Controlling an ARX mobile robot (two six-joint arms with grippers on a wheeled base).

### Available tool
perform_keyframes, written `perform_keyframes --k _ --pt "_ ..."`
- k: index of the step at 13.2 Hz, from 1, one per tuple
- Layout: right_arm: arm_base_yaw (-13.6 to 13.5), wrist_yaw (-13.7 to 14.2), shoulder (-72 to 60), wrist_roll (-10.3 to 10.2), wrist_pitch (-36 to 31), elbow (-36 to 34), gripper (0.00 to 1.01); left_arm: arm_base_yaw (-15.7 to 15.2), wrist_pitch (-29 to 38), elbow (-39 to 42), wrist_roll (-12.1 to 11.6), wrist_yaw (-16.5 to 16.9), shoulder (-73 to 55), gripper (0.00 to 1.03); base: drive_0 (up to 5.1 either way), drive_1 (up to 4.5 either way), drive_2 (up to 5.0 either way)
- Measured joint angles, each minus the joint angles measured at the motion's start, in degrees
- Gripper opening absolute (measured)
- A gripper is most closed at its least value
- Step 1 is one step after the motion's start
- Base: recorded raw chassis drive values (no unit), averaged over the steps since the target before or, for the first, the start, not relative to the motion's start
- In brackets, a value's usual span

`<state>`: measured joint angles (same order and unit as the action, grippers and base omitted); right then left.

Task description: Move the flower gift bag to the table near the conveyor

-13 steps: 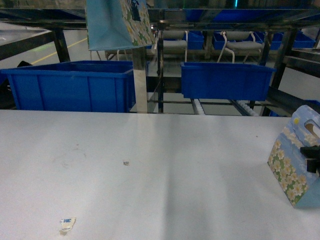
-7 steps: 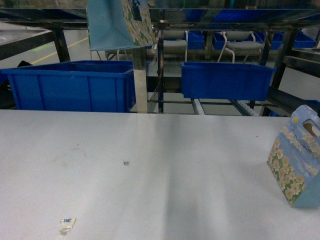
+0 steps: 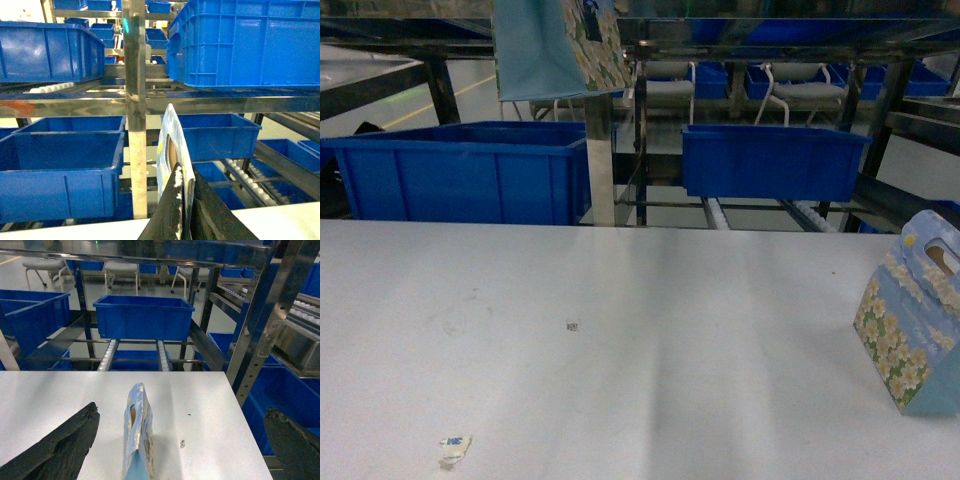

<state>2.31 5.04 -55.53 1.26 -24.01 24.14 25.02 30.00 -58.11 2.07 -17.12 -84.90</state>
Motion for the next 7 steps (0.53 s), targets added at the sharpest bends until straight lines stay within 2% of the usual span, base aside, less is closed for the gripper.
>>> perform_keyframes --k 2,4,6,7 --pt "-0.7 1.3 13.4 -0.1 10.8 -0.5 0.98 0.0 0.0 0.0 0.0 0.0 0.0 0.02 0.0 0.00 0.0" --pt "2.3 0.0 23.2 0.7 21.4 0.3 0.98 0.0 0.0 0.0 0.0 0.0 0.0 0.02 0.0 0.00 0.0" --pt "2.6 -0.8 23.7 1.4 22.9 0.9 0.98 0.0 0.0 0.0 0.0 0.0 0.0 0.02 0.0 0.00 0.0" --pt "2.6 -0.8 23.4 1.4 23.0 0.9 0.98 -0.1 2.3 0.3 0.0 -0.9 -0.3 0.02 0.0 0.00 0.0"
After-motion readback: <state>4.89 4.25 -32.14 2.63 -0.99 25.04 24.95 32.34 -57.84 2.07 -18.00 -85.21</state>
